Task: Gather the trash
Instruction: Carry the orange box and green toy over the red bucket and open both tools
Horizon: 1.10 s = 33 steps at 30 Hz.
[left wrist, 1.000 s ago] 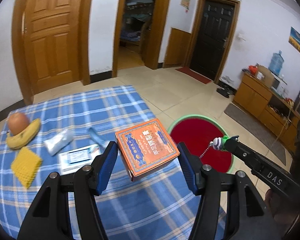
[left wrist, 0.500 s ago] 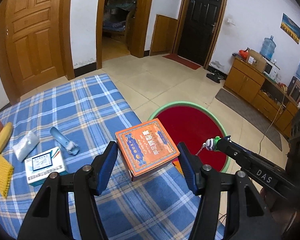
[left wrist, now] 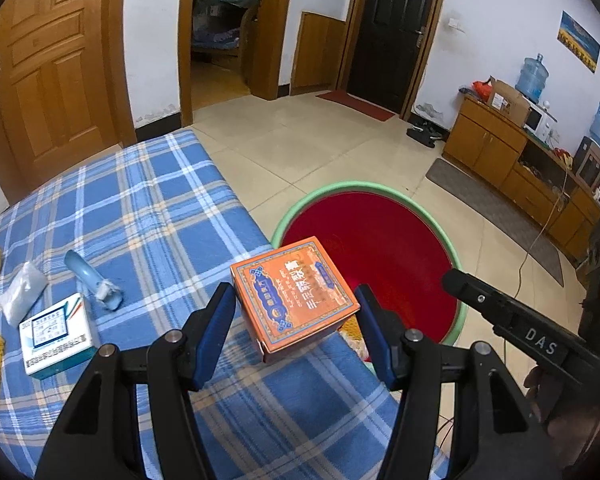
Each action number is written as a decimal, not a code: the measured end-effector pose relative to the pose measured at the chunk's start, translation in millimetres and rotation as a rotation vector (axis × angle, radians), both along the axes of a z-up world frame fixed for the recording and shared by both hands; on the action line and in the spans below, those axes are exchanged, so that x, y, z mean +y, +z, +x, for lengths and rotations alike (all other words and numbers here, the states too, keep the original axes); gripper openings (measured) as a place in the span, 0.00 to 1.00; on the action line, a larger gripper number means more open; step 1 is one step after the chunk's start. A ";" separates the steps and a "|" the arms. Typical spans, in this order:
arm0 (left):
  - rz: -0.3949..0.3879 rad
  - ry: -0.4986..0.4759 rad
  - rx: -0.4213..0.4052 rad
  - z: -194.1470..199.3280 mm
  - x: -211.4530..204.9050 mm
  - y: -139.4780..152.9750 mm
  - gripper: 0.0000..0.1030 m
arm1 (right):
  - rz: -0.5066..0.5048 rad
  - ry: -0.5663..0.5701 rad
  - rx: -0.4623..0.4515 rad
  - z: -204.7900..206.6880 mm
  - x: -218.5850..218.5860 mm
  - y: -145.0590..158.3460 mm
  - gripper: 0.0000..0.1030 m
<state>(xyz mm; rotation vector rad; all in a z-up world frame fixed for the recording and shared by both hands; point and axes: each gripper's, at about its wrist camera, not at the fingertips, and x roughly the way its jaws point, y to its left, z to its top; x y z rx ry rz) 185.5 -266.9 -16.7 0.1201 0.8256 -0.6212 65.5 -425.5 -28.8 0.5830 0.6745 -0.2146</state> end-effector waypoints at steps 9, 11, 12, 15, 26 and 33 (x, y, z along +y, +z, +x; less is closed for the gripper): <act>0.030 -0.063 0.010 -0.5 -26.7 -15.2 0.60 | 0.004 -0.029 -0.005 -10.5 -6.8 1.6 0.37; 0.036 -0.069 0.009 -0.3 -30.9 -17.1 0.61 | 0.009 -0.039 -0.001 -11.7 -9.2 0.7 0.38; 0.041 -0.066 0.006 0.3 -31.9 -17.8 0.61 | 0.011 -0.045 0.000 -12.6 -10.3 0.2 0.40; 0.047 -0.056 0.013 2.5 -31.2 -19.8 0.63 | 0.013 -0.052 0.001 -15.0 -12.2 0.0 0.40; -0.009 -0.057 0.026 1.5 -25.0 -14.6 0.66 | 0.008 -0.055 -0.008 -19.8 -12.4 2.9 0.42; 0.034 -0.052 0.006 -1.7 -31.1 -17.0 0.66 | 0.004 -0.065 -0.016 -26.3 -12.0 8.1 0.44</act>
